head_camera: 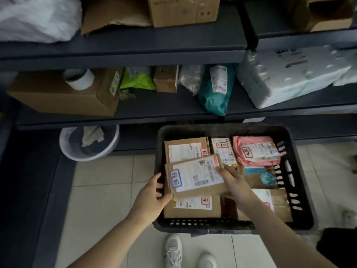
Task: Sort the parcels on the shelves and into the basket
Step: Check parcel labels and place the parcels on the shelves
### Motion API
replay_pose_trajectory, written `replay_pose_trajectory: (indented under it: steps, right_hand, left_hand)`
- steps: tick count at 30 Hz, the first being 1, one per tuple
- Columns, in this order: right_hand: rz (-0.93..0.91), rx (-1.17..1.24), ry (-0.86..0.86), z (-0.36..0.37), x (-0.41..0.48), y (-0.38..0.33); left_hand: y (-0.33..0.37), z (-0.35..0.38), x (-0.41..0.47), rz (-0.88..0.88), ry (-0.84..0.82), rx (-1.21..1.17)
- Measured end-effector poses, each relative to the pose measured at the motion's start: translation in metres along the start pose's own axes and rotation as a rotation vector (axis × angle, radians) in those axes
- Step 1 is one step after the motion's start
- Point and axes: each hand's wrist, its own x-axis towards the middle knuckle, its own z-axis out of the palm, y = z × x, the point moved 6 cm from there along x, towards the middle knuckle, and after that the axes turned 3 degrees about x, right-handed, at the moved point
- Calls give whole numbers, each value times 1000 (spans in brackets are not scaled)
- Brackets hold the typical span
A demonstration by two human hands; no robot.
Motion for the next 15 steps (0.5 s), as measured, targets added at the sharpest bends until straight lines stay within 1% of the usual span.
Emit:
replay_pose_trajectory:
  steps: [2, 4, 6, 11, 15]
  right_hand:
    - [-78, 20, 65, -2, 16, -24]
    - [-131, -12, 138, 1, 31, -45]
    - [-166, -61, 175, 10, 47, -56]
    - [-185, -157, 131, 45, 78, -53]
    - [-207, -338, 180, 49, 78, -51]
  left_hand:
    - [-1, -9, 5, 22, 57, 49]
    - [-5, -18, 10, 44, 104, 124]
    - [-14, -25, 16, 42, 130, 189]
    - [-44, -23, 28, 2, 74, 267]
    - [-53, -15, 30, 12, 42, 311]
